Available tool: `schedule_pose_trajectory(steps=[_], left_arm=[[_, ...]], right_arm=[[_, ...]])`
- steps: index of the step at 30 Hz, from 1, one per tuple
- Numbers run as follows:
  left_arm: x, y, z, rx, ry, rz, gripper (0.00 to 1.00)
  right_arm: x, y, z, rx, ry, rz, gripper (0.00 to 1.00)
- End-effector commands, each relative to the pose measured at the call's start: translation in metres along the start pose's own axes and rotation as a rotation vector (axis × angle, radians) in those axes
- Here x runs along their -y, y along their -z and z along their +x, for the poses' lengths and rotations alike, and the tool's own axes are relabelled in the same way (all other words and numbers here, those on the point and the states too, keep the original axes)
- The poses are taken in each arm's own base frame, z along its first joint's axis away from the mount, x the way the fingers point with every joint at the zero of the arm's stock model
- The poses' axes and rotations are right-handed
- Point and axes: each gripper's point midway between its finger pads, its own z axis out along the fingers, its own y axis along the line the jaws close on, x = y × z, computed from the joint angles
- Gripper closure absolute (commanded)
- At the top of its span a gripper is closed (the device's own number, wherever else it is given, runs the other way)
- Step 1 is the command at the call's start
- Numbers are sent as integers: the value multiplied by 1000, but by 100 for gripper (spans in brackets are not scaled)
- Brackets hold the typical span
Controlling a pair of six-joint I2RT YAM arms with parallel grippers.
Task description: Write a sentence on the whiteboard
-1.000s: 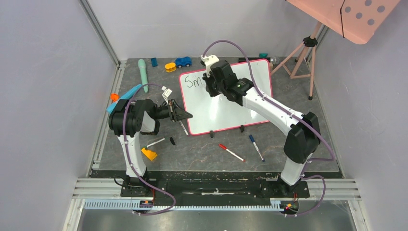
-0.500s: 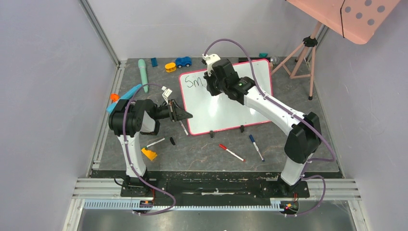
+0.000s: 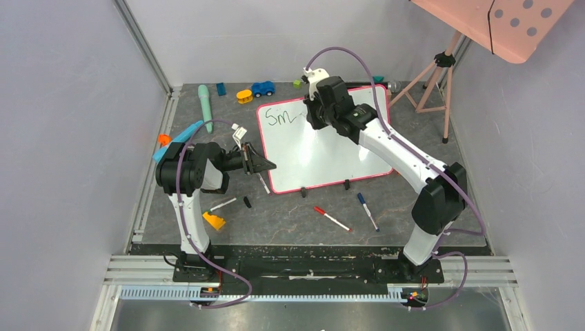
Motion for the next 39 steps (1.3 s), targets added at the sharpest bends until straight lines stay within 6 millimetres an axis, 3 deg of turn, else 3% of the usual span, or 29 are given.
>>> schedule_pose_trajectory(steps=[1,20,32,39], left_arm=[[4,1,8,-17,-74,25,96],[4,1,8,-18,-78,26,96],[4,1,7,-17,-82,26,96],[4,1,8,-19,-81,27,96]], right_arm=[[8,18,-35,89,-2,12,100],[-13,19,-63,185,-12,-99,100],[-15,4,-65,167,-26,-99,100],[-19,0,-56,143,-26,-125,100]])
